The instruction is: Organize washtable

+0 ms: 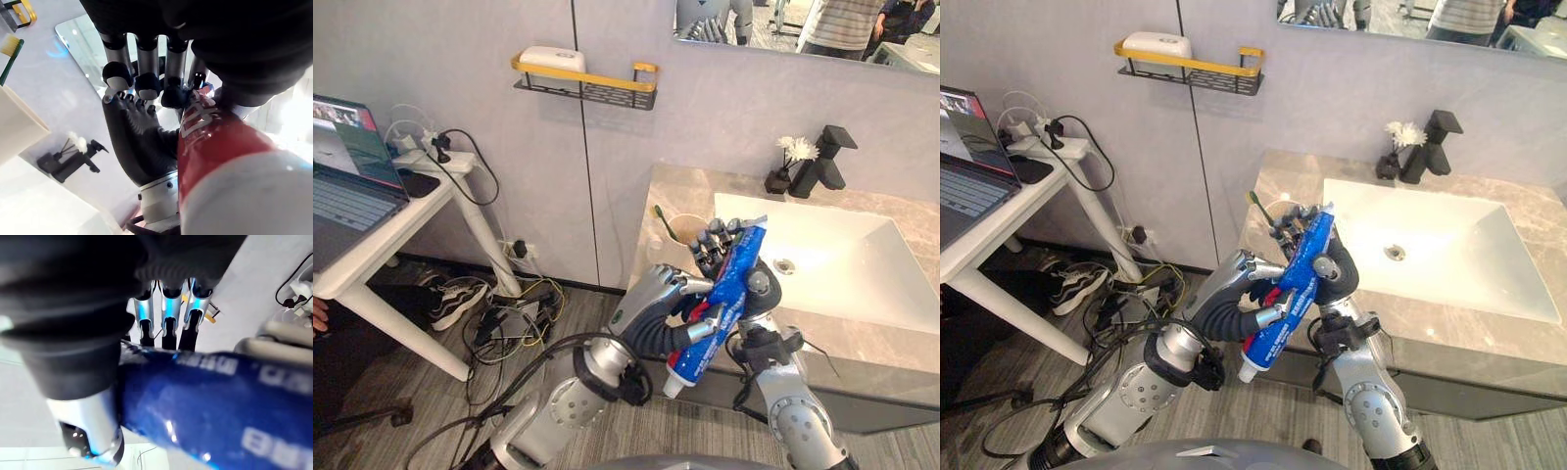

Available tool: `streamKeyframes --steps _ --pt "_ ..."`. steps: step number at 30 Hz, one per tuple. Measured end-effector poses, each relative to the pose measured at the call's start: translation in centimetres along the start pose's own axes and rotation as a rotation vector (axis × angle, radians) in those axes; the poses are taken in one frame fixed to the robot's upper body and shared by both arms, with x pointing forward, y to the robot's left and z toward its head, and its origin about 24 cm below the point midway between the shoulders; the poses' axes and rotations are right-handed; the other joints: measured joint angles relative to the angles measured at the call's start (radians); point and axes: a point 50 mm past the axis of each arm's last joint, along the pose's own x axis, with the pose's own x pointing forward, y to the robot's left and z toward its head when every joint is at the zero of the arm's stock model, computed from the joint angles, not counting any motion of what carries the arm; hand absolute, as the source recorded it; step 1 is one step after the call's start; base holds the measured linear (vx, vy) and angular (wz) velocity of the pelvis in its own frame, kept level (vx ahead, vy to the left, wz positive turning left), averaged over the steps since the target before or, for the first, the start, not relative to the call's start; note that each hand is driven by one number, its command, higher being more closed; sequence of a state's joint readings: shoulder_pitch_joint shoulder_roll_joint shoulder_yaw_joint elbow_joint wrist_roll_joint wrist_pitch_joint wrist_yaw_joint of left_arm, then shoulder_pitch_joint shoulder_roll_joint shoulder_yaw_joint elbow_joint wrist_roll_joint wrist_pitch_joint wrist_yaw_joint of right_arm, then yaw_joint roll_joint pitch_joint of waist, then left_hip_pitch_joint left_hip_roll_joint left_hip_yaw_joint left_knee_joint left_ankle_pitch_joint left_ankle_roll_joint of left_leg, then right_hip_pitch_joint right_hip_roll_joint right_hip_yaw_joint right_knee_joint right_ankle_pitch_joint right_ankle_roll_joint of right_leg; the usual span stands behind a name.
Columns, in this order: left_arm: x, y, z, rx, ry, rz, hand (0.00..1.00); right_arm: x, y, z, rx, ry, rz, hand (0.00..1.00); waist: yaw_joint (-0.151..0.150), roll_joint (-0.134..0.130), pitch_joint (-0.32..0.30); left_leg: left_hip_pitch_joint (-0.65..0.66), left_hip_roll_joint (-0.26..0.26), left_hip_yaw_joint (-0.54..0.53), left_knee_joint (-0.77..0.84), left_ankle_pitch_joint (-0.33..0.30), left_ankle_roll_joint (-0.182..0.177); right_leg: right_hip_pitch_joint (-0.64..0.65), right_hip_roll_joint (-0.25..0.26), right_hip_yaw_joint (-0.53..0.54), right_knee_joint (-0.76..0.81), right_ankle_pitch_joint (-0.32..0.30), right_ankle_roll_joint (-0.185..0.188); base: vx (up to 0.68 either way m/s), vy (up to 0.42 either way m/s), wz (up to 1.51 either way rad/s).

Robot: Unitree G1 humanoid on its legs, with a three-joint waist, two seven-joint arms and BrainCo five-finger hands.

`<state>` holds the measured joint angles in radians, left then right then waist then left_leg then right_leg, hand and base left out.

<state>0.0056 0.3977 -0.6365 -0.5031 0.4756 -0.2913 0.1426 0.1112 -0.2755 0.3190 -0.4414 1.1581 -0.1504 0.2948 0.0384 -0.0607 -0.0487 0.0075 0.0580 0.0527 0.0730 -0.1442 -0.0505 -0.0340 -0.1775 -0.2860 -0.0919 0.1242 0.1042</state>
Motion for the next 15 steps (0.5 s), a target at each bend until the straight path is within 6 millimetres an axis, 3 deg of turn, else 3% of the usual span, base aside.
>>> streamKeyframes --steps 15 --pt "-0.15 0.04 -0.09 -0.017 0.01 0.0 1.0 -0.02 0.14 -0.12 0.003 0.004 0.021 1.0 0.0 0.007 0.008 0.0 0.0 0.0 0.0 0.0 0.0 0.0 0.0 0.0 0.0 0.0 0.0 0.0 0.0 0.0"
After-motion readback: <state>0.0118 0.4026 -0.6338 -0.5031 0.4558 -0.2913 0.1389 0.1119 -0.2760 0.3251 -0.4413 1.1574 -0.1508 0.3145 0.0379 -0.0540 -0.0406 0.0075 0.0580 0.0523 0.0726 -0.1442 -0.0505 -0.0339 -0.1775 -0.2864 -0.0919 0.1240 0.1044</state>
